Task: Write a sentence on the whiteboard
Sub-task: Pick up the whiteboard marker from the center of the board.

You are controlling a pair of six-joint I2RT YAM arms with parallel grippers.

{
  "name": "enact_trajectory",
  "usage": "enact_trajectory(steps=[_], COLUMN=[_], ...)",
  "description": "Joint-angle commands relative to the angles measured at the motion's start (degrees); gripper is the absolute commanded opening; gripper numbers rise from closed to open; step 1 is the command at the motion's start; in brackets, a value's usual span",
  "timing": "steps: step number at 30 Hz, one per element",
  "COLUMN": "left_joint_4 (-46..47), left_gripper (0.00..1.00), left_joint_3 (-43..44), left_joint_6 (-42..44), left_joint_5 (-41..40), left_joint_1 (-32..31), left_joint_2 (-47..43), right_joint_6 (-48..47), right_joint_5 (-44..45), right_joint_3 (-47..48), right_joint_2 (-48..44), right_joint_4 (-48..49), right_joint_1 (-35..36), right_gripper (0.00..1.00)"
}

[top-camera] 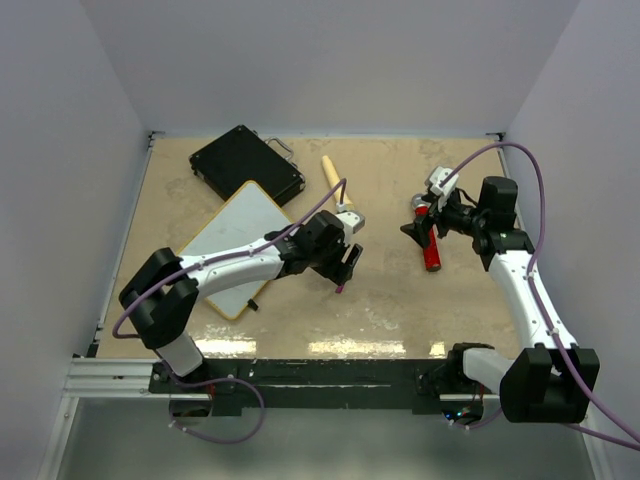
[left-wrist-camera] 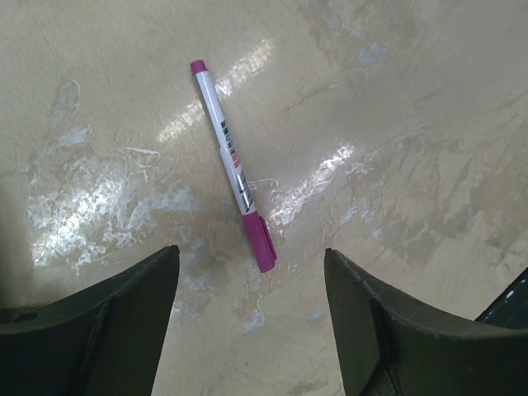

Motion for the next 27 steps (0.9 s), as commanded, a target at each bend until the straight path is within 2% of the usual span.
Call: enact_trajectory(steps=[1,27], left_joint_4=[-3.14,-1.30], left_gripper=[0.75,0.73], left_joint_3=[3.51,0.08], left_joint_6=[0.71,1.77], left_joint_5=[-3.65,-2.33], left_joint_1=[-1.22,-1.40], left_joint_2=[1.08,-0.94], right_joint_6=[-1.04,-2.88], right_joint_5=[0.10,-3.42], right_joint_3=[0.50,0.85], right_joint_2=[-0.28,-0.20], right_joint_4=[0.21,-2.42], right_joint_1=[-0.06,-0.06], right_gripper=[0.99,0.99])
